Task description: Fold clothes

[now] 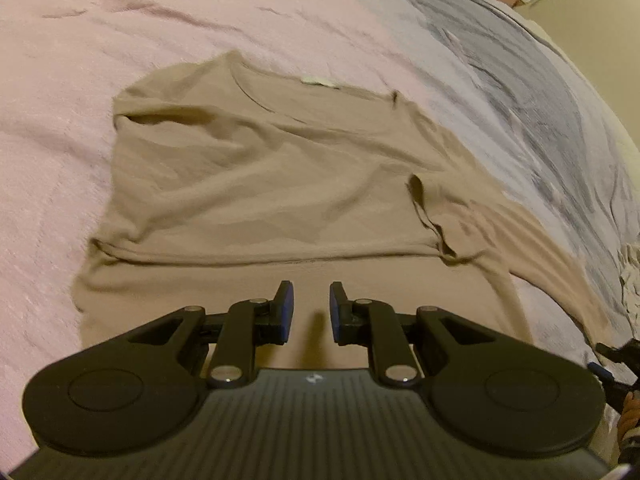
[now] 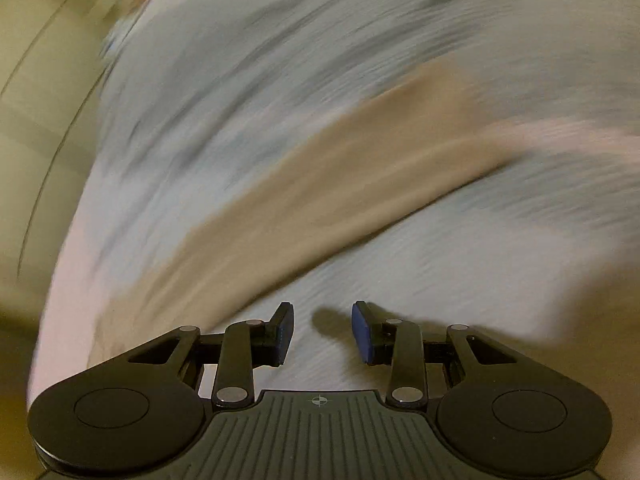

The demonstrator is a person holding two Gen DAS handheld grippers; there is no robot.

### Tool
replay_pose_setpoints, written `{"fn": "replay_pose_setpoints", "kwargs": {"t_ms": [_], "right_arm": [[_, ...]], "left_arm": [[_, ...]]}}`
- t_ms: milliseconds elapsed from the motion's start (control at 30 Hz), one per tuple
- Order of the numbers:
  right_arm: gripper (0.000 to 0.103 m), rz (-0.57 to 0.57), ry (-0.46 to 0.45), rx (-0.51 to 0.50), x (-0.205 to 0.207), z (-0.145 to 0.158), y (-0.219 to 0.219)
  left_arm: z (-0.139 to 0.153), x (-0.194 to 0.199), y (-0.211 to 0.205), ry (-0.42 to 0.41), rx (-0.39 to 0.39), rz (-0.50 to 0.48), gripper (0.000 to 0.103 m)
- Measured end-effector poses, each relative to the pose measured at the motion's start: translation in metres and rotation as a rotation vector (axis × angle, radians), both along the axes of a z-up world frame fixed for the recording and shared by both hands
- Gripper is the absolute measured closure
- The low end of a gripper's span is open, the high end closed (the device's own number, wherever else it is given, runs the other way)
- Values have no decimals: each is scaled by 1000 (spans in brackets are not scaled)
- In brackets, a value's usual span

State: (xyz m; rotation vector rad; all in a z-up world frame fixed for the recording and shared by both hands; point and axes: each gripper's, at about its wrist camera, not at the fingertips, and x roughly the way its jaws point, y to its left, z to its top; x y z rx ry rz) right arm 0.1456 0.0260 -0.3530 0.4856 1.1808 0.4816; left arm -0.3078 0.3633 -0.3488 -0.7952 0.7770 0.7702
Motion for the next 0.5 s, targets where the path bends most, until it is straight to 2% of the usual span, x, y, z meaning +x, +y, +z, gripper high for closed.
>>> {"fn": "replay_pose_setpoints", "kwargs": {"t_ms": [100,200,300,400,467,500], "right_arm": [[65,-209,22,100,21,-5,-42],[63,-338,82,205,31,-20,-59],[64,-399,107,251,31,-29,-61],[65,-394,95,230,32,-30,-55],[90,-351,71,154,36,-27,-49],[97,-313,49,74,42,-26,-42]], "left_arm": [[3,8,-8,8,-7,-9,89],[7,12,-12,4,-3,-17,89],[9,13,-13,6,1,-21,89],[9,8,-13,4,4,-10,89],[9,1,-10,1,-1,11,89],[10,-4,-9,-4,-3,23,89]]}}
